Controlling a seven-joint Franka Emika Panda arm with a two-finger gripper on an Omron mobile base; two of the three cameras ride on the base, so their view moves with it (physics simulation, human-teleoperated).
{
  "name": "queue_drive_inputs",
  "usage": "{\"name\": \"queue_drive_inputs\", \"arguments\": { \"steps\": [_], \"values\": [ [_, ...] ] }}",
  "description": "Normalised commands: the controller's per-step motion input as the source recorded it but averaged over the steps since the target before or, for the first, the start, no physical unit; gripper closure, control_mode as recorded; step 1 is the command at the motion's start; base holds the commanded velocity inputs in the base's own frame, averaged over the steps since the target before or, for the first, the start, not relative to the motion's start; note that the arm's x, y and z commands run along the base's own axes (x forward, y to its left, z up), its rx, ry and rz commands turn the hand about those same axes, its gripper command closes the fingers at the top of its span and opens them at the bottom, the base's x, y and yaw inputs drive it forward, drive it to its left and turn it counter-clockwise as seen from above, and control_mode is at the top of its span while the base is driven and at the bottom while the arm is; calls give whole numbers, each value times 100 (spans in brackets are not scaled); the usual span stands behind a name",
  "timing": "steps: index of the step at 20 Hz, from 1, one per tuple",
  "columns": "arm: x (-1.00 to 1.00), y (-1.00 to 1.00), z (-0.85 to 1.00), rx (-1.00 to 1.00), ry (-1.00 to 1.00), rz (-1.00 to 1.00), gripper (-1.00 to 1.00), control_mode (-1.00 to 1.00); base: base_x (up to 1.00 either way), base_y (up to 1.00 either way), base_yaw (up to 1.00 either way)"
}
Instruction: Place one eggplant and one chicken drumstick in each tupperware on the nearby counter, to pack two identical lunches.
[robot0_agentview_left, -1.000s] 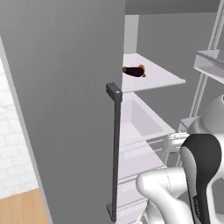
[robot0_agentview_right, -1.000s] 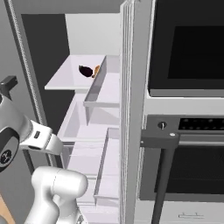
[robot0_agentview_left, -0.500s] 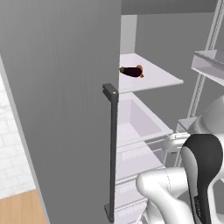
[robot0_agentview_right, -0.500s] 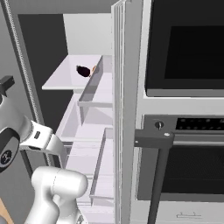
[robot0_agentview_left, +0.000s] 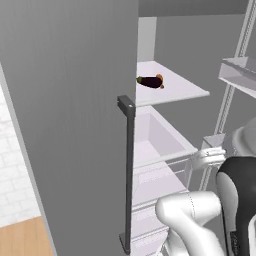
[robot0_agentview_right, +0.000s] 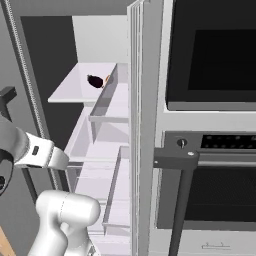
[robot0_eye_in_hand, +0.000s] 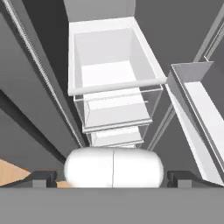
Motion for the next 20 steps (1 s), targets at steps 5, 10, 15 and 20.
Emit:
{"name": "queue_drive_inputs", "arguments": {
  "steps": [5,10,15,20],
  "values": [
    [11,16,97,-13,-52,19,-100,-100,0,0,0],
    [89,32,100,-27,-6,1,-100,-100,0,0,0],
    [100,-6,57,-10,11,-1,-100,-100,0,0,0],
    [100,-46,-13,5,6,0,-100,-100,0,0,0]
  ]
}}
